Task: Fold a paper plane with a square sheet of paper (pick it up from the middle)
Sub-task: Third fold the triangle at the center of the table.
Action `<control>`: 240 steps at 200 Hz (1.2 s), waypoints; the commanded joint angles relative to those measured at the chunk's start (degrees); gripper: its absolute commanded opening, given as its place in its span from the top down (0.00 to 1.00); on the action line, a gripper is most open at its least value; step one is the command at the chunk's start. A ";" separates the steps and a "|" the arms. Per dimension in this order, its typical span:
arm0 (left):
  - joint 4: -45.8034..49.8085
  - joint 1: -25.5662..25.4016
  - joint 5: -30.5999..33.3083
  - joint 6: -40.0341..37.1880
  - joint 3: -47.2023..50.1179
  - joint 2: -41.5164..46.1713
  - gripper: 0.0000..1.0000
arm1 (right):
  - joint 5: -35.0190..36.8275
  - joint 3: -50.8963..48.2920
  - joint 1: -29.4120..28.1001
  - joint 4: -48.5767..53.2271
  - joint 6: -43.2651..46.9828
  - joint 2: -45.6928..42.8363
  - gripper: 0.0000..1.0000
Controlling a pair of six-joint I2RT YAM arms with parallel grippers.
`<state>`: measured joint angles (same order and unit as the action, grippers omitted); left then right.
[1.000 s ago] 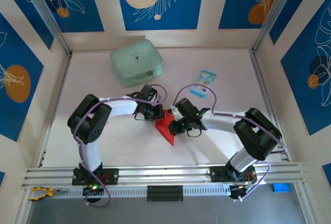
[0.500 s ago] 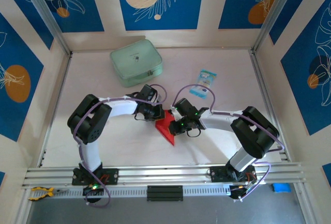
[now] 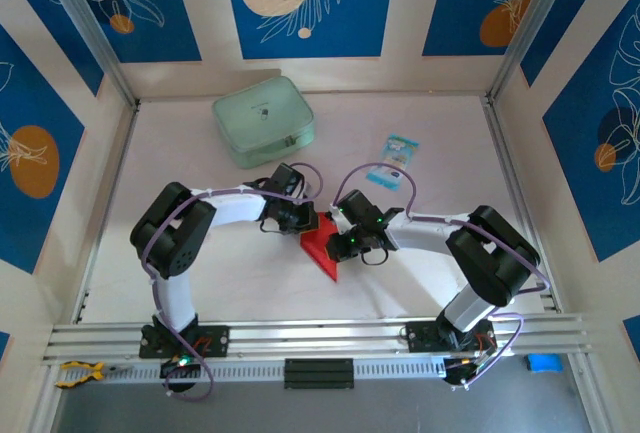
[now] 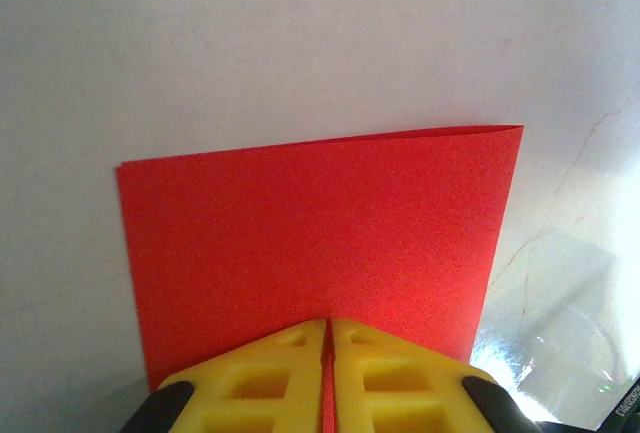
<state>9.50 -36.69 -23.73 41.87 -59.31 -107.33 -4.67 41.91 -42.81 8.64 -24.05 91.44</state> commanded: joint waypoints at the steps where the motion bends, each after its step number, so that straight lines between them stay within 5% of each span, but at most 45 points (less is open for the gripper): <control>1: 1.91 -0.46 1.07 -0.05 0.82 1.51 0.89 | -0.13 0.56 -0.37 0.78 -0.22 1.15 1.00; 102: 2.71 -0.41 1.52 -0.81 -1.04 3.50 0.87 | -0.17 -0.78 -0.50 -0.15 -1.18 1.19 1.00; 173: 5.75 -0.35 8.34 -1.37 2.55 14.75 0.76 | -0.30 -0.61 -0.52 -0.46 -1.18 1.42 1.00; 240: -13.73 -0.75 -2.66 9.64 16.97 22.01 0.87 | -0.08 -0.34 -0.50 -0.10 -1.17 1.54 1.00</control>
<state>5.23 -36.75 -20.86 45.89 -46.06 -86.72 -4.69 41.89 -42.96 8.16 -24.73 92.09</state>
